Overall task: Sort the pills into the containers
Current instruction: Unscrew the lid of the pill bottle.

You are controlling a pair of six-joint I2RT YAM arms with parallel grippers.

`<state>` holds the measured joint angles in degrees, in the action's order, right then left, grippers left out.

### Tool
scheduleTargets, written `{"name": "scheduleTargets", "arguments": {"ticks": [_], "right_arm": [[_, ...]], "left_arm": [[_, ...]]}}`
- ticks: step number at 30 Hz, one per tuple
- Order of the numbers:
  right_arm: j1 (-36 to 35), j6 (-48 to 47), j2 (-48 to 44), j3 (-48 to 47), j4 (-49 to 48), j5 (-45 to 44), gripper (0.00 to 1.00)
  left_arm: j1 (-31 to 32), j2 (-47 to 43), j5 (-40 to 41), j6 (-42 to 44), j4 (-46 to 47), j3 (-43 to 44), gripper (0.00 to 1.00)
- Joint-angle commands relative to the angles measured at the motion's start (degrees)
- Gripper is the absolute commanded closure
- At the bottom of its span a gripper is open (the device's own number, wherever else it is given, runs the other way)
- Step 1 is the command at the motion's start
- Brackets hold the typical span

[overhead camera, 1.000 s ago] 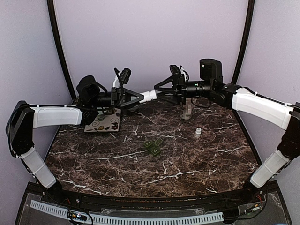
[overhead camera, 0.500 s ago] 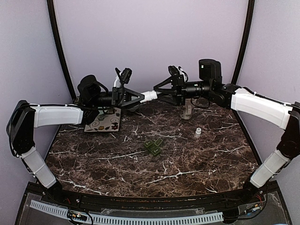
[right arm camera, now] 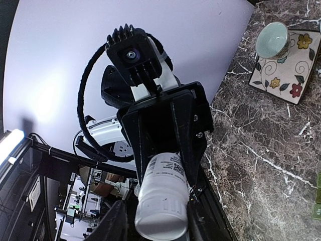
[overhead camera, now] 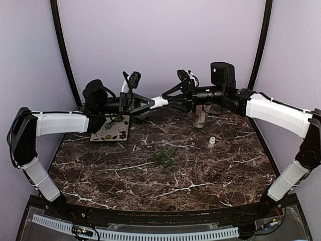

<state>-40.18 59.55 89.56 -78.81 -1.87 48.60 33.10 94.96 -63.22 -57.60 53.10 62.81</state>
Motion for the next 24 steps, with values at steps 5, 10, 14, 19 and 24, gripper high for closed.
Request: {"name": "scheduleTargets", "arguments": {"ticks": [5, 10, 14, 19, 24], "right_arm": [[-0.62, -2.88, 0.63, -2.49, 0.84, 0.53, 0.87], [-1.02, -10.47, 0.97, -5.04, 6.9, -0.52, 0.98], [-1.04, -20.8, 0.79, -6.57, 11.67, -1.47, 1.0], [-1.12, -37.42, 0.25, -8.18, 19.04, -5.28, 1.0], [-1.12, -48.57, -1.41, -6.85, 20.95, -8.79, 1.0]], "left_arm": [[0.12, -0.39, -0.47, 0.52, 1.2, 1.0, 1.0], [0.11, 0.11, -0.46, -2.22, 4.44, 0.5, 1.0], [0.12, 0.8, -0.52, -7.15, 9.66, -0.65, 1.0], [0.12, 0.61, -0.52, -13.33, 15.26, -2.18, 1.0], [0.07, 0.38, -0.76, -17.76, 18.72, -3.54, 1.0]]}}
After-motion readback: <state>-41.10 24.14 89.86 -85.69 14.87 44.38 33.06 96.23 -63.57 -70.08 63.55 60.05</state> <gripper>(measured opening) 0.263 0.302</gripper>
